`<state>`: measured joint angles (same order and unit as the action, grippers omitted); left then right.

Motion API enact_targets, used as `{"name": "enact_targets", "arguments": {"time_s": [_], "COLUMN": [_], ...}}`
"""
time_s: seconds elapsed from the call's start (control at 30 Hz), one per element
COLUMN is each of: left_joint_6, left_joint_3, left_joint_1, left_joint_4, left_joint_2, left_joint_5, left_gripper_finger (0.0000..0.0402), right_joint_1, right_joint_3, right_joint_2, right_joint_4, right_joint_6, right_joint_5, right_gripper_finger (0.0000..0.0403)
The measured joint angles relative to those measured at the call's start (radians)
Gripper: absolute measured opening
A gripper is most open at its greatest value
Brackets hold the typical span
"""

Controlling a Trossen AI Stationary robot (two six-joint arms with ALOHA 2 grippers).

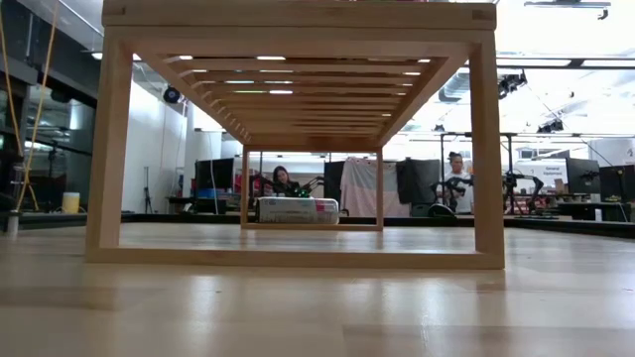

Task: Place canned beverage on shelf
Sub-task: Put the white pink can on the shelf

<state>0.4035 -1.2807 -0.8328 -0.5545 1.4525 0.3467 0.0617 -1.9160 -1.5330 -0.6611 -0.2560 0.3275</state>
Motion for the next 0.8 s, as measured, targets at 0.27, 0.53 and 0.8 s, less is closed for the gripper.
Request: {"name": "enact_targets", "arguments": {"time_s": [0.27, 0.53, 0.8], "left_joint_6": [0.093, 0.004, -0.075], "left_joint_3": [-0.002, -0.002, -0.004], "left_joint_1": [-0.076, -0.042, -0.012], "left_joint_4": [-0.005, 0.005, 0.018], "left_joint_2": [0.277, 0.356, 0.366], "left_joint_5": [0.249, 0.215, 0.107], "left_gripper_finger": [0.0252, 0.0252, 0.0252], "right_joint_1": [-0.083, -0.128, -0.142], "right_joint_3": [0.0, 0.0, 0.0], "right_joint_2": [-0.002, -0.002, -0.002], "right_joint_4": [-0.067, -0.066, -0.066], "right_joint_6": [-0.034, -0.035, -0.055], "right_joint_5": [0.012, 0.034, 0.084], "right_gripper_finger": [0.0364, 0.0364, 0.0364]}}
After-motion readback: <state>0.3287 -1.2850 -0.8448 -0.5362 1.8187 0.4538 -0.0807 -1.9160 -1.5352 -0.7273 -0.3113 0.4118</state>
